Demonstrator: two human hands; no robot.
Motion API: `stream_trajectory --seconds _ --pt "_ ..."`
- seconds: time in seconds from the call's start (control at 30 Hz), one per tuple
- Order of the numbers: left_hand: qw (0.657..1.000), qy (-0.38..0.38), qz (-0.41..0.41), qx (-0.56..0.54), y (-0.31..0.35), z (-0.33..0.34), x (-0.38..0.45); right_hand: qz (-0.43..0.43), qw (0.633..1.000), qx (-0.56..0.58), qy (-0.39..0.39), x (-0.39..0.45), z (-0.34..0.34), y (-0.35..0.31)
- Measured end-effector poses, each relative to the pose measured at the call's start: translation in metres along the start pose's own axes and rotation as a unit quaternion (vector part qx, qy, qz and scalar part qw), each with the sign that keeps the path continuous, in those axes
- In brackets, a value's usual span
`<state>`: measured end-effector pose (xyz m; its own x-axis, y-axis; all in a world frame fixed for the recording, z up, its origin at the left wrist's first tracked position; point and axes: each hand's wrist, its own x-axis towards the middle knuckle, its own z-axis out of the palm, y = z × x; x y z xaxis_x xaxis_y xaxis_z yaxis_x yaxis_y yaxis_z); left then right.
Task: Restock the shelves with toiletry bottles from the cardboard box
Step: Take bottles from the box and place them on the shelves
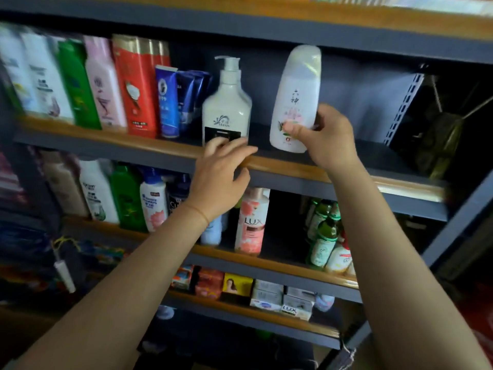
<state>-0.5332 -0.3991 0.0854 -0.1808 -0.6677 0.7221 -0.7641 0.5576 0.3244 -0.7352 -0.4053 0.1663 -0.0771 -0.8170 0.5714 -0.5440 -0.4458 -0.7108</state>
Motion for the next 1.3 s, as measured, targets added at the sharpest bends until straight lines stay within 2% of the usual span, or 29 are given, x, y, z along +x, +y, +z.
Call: stream_trajectory --seconds 0.17,0.3,0.53,0.67,0.73,0.8,0.83,0.9,0.93,0.97,1.03,1.13,1.2,1.3 --pt "1.000 0.017 0.007 0.023 0.002 0.005 -0.003 0.060 0.991 -0.049 -0.107 0.031 0.005 0.017" --pt "1.000 0.026 0.001 0.017 0.000 0.008 -0.005 0.131 0.977 0.004 -0.170 0.046 0.007 0.023" --pt "0.999 0.032 -0.011 0.004 0.001 0.012 -0.008 0.223 0.953 0.041 -0.199 0.074 0.015 0.025" --pt "1.000 0.026 -0.016 -0.004 0.003 0.011 -0.010 0.239 0.950 0.026 -0.197 0.081 0.015 0.022" --pt "1.000 0.023 -0.001 -0.012 0.001 0.009 -0.012 0.214 0.963 -0.054 -0.154 0.075 0.009 0.017" --pt "0.999 0.038 0.021 -0.028 -0.002 0.006 -0.016 0.155 0.978 -0.134 -0.047 0.059 0.003 0.009" --pt "0.997 0.059 0.028 -0.031 -0.003 0.003 -0.019 0.100 0.986 -0.134 0.020 0.046 0.003 0.005" --pt "0.992 0.115 0.023 -0.034 -0.008 -0.004 -0.032 -0.023 0.992 -0.042 0.119 0.009 0.015 -0.006" --pt "0.990 0.138 0.011 -0.039 -0.014 -0.008 -0.042 -0.057 0.991 0.037 0.119 -0.013 0.027 -0.012" --pt "0.988 0.146 -0.009 -0.048 -0.024 -0.011 -0.055 -0.067 0.987 0.115 0.086 -0.035 0.045 -0.016" --pt "0.986 0.122 -0.080 -0.076 -0.057 -0.016 -0.090 -0.035 0.978 0.204 -0.034 -0.077 0.096 -0.019" --pt "0.965 0.063 -0.241 -0.084 -0.121 -0.024 -0.166 0.054 0.956 0.167 -0.235 -0.133 0.199 -0.003" --pt "0.932 0.041 -0.357 -0.053 -0.167 -0.032 -0.230 0.092 0.926 0.119 -0.348 -0.170 0.270 0.014" --pt "0.855 -0.014 -0.517 -0.013 -0.228 -0.056 -0.336 0.130 0.861 0.072 -0.487 -0.225 0.362 0.027"
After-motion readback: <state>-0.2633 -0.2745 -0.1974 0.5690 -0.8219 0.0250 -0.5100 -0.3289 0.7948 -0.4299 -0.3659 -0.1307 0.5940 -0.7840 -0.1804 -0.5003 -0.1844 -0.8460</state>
